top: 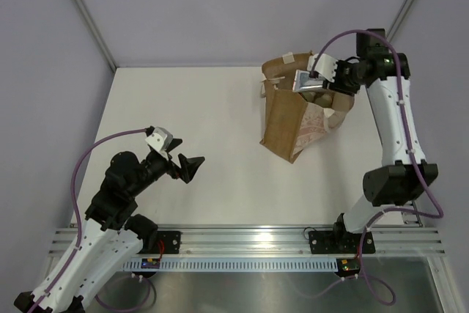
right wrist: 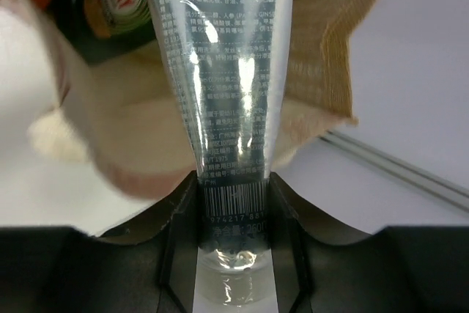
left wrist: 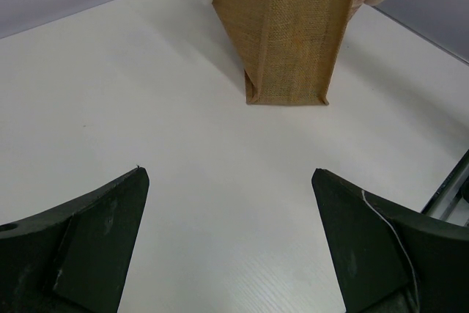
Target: Place the personal care products into the canvas bag
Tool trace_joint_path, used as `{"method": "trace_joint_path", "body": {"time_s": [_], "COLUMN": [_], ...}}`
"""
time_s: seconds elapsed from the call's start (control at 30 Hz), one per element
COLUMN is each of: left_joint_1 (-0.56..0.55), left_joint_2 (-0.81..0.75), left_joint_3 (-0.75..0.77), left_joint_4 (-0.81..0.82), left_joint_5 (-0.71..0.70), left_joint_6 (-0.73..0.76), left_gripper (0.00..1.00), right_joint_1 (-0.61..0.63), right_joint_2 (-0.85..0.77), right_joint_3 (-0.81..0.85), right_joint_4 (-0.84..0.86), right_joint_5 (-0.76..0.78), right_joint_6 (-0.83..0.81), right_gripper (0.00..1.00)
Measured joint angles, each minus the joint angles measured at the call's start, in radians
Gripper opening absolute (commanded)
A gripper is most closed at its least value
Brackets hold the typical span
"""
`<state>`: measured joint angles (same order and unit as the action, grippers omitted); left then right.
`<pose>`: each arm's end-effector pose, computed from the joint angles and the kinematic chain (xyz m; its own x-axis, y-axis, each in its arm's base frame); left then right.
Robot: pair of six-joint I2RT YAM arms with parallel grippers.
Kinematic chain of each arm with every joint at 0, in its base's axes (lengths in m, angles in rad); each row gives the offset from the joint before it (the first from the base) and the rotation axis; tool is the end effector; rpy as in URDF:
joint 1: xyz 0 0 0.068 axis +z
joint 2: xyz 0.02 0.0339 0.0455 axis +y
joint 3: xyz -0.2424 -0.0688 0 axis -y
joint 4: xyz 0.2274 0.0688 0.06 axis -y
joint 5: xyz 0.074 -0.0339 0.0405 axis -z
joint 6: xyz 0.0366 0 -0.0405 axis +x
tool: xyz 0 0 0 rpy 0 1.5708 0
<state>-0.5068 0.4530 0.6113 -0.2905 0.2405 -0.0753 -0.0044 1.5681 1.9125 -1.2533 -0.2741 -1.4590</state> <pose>0.1057 -0.0687 0.3002 -0.1659 0.0085 -0.9861 0.6673 0.7373 -0.1059 0.2803 0.0087 0.4030 0.0731 -0.9570 -0.2808 -0.8020 0.1109 -0.5870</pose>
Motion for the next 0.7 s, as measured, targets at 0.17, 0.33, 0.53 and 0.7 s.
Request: {"method": "trace_joint_path", "body": {"time_s": [0.17,0.33,0.53,0.7], "left_joint_1": [0.0,0.001,0.001,0.001], "left_joint_2": [-0.002,-0.002,-0.005,-0.008], "left_joint_3": [0.0,0.0,0.0,0.0], "left_joint_4": [0.0,0.0,0.0,0.0], "left_joint_5": [0.0,0.0,0.005,0.007], "left_joint_6": [0.0,0.0,0.0,0.0], "left_gripper": [0.99,0.99,0.99,0.99], "right_joint_1": [0.07,0.082,0.087,0.081], "right_joint_2": [0.269,0.328,0.282,0.169], "right_joint_3": [0.135,0.109,0.093,0.108], "right_joint_4": [0.12,0.165,0.204,0.253], "right_joint_5": [0.025,0.017,-0.002,0.023], "right_joint_6": [0.199,0.351,0.548,0.797], "right_gripper": [0.21,0.48,1.0,0.99]}}
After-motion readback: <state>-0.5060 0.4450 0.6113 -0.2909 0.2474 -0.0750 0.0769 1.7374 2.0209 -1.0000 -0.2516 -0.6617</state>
